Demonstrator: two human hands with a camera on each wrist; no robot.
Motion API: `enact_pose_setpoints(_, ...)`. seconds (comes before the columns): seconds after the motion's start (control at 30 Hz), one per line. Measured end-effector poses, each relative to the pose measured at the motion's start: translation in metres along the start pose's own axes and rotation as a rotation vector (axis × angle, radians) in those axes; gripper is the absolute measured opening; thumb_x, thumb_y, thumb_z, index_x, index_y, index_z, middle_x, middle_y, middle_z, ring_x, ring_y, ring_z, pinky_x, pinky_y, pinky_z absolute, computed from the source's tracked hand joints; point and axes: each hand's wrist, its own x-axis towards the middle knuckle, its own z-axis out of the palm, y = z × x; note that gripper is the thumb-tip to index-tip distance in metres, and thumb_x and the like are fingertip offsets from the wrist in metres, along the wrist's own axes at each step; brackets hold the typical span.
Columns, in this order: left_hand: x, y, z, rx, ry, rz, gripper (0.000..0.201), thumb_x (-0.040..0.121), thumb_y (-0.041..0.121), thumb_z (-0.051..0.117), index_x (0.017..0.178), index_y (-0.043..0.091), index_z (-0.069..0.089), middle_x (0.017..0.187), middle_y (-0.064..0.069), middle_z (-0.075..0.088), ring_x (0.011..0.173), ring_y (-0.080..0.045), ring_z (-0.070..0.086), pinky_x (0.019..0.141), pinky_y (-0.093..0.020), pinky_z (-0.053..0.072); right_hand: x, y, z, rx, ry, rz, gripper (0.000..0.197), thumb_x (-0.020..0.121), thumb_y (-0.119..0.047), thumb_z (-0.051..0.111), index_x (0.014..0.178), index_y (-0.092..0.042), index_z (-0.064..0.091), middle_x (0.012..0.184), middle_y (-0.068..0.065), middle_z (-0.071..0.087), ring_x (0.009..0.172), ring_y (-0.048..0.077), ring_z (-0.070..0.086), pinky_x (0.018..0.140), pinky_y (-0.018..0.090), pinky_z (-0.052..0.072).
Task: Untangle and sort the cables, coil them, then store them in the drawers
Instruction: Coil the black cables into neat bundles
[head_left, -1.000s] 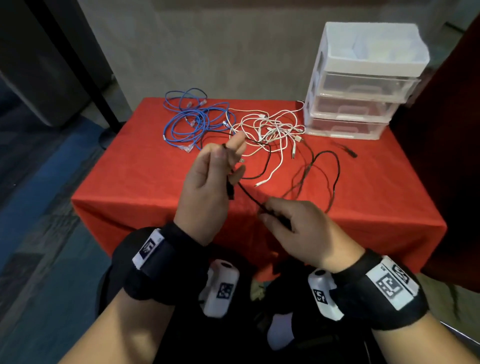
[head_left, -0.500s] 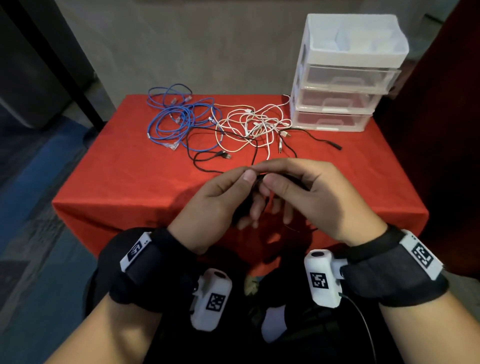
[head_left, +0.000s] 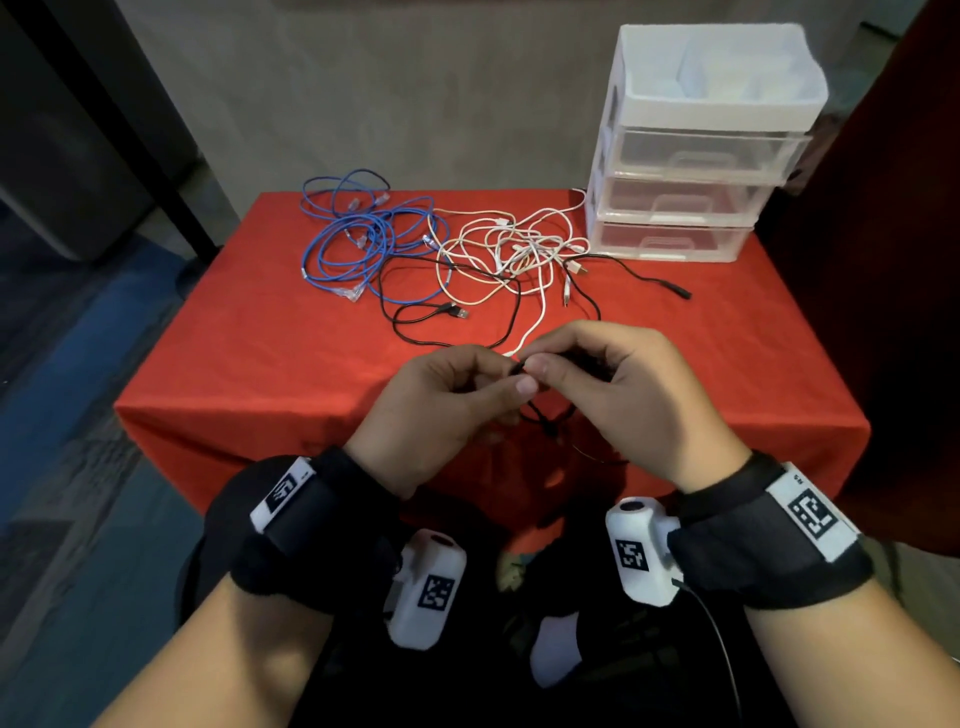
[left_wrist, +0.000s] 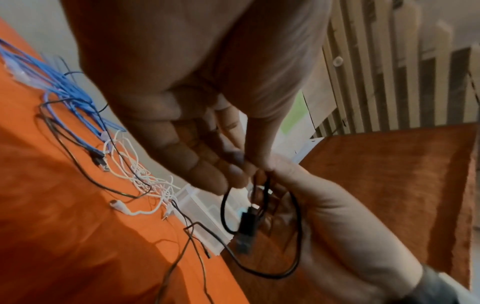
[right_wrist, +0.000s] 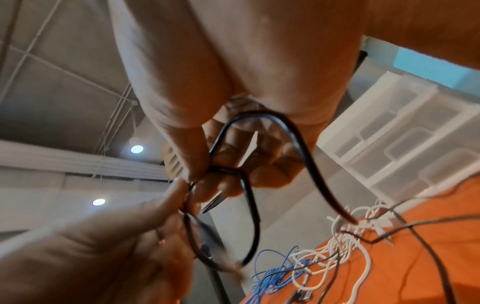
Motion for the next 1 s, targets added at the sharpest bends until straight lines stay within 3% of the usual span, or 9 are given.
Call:
enact_pose_setpoints(0.1,0.003,-0.003,0.001,0.049,0.041,0.098,0.023,0.085,0.028,0.079,0.083,0.007,0.069,0.075,-0.022,0.058,0.071,-0.018,0.049,0.065,-0.031,0.039,0.0,-0.006,0.003,0.167,-0.037,0.097,0.008,0.098,-0.012,0.067,0.099,-0.009,0.074,0.075,0.007,0.071,0.059,0.019,0.062,0.061,0.032,0.052)
enact_pose_setpoints(0.2,0.001,-0.002,0.005,0.103,0.096,0.137,0.021,0.089,0.024,0.075,0.082,0.006,0.067,0.07,-0.014,0.062,0.063,-0.014,0.052,0.057,-0.021,0.043,-0.001,-0.006,0.007,0.347,-0.038,0.2,0.012,0.1,-0.011,0.061,0.099,-0.003,0.069,0.065,0.009,0.061,0.046,0.022,0.052,0.048,0.032,0.051)
enact_pose_setpoints(0.27,-0.001,-0.005,0.008,0.226,0.143,0.213,0.02,0.091,0.024,0.073,0.08,0.01,0.063,0.064,-0.007,0.063,0.056,-0.01,0.052,0.054,-0.022,0.043,-0.001,-0.005,0.009,0.408,-0.03,0.221,0.013,0.1,-0.009,0.06,0.096,0.001,0.067,0.065,0.01,0.059,0.043,0.022,0.048,0.045,0.034,0.05)
enact_pose_setpoints(0.4,0.0,-0.015,0.005,0.59,0.182,0.371,0.017,0.089,0.034,0.064,0.086,0.02,0.055,0.063,0.004,0.054,0.057,-0.015,0.05,0.056,-0.038,0.047,0.0,-0.004,0.011,0.41,0.018,0.199,0.01,0.098,-0.006,0.064,0.093,0.002,0.066,0.063,0.011,0.061,0.042,0.022,0.046,0.044,0.033,0.046)
enact_pose_setpoints(0.53,0.003,-0.01,0.004,0.798,0.171,0.4,0.015,0.086,0.03,0.061,0.095,0.027,0.05,0.075,0.01,0.053,0.069,-0.022,0.055,0.061,-0.039,0.049,-0.001,-0.004,0.017,0.412,0.024,0.193,0.008,0.096,-0.006,0.066,0.088,-0.005,0.067,0.065,0.011,0.062,0.043,0.023,0.048,0.046,0.034,0.047)
enact_pose_setpoints(0.73,0.009,-0.014,0.009,0.712,0.244,0.396,0.026,0.084,0.002,0.062,0.104,0.016,0.054,0.091,-0.002,0.06,0.08,-0.023,0.056,0.065,-0.026,0.035,0.001,-0.007,0.023,0.458,-0.017,0.176,0.01,0.097,-0.007,0.065,0.091,0.001,0.063,0.067,0.015,0.062,0.043,0.025,0.05,0.048,0.039,0.052)
enact_pose_setpoints(0.87,0.005,-0.022,0.012,0.725,0.284,0.361,0.031,0.085,0.01,0.06,0.113,0.022,0.051,0.102,-0.004,0.06,0.083,-0.029,0.06,0.066,-0.041,0.05,0.001,-0.007,0.028,0.484,-0.026,0.186,0.01,0.097,-0.006,0.065,0.091,0.001,0.063,0.067,0.015,0.062,0.043,0.025,0.049,0.051,0.048,0.052)
enact_pose_setpoints(1.0,0.003,-0.023,0.012,0.786,0.299,0.42,0.018,0.089,0.021,0.056,0.107,0.023,0.054,0.099,-0.001,0.06,0.083,-0.028,0.062,0.065,-0.046,0.052,0.0,-0.006,0.027,0.51,-0.014,0.212,0.013,0.097,-0.007,0.065,0.092,0.004,0.061,0.068,0.016,0.061,0.042,0.024,0.047,0.048,0.042,0.051)
